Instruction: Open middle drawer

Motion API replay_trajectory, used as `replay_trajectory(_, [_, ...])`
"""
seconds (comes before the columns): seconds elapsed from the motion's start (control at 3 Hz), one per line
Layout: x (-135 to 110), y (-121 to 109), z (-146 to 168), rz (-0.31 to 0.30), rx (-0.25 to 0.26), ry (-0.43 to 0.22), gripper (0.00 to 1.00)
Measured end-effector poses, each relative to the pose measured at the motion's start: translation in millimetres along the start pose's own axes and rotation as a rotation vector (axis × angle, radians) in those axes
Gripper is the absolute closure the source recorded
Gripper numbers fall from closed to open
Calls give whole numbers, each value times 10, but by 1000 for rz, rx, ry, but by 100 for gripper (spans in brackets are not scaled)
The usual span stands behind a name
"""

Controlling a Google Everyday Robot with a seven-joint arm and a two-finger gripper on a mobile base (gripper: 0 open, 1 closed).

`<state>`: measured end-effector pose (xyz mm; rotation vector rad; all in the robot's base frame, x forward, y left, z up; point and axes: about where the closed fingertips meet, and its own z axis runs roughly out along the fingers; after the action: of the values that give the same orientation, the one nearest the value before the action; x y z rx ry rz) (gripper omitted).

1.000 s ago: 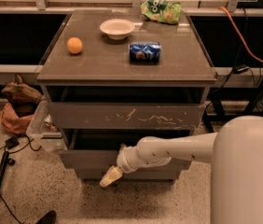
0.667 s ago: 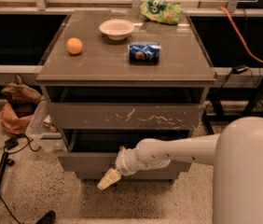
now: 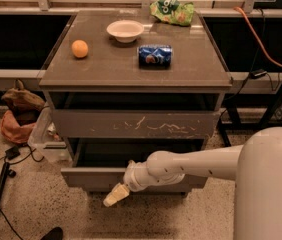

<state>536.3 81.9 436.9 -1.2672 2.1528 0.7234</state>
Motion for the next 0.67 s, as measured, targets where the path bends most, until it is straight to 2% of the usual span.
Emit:
replay_trajectory(0.33, [-4, 12, 8, -1, -2, 2, 0])
replay_trajectory(0.67, [15, 147, 14, 2, -31, 3, 0])
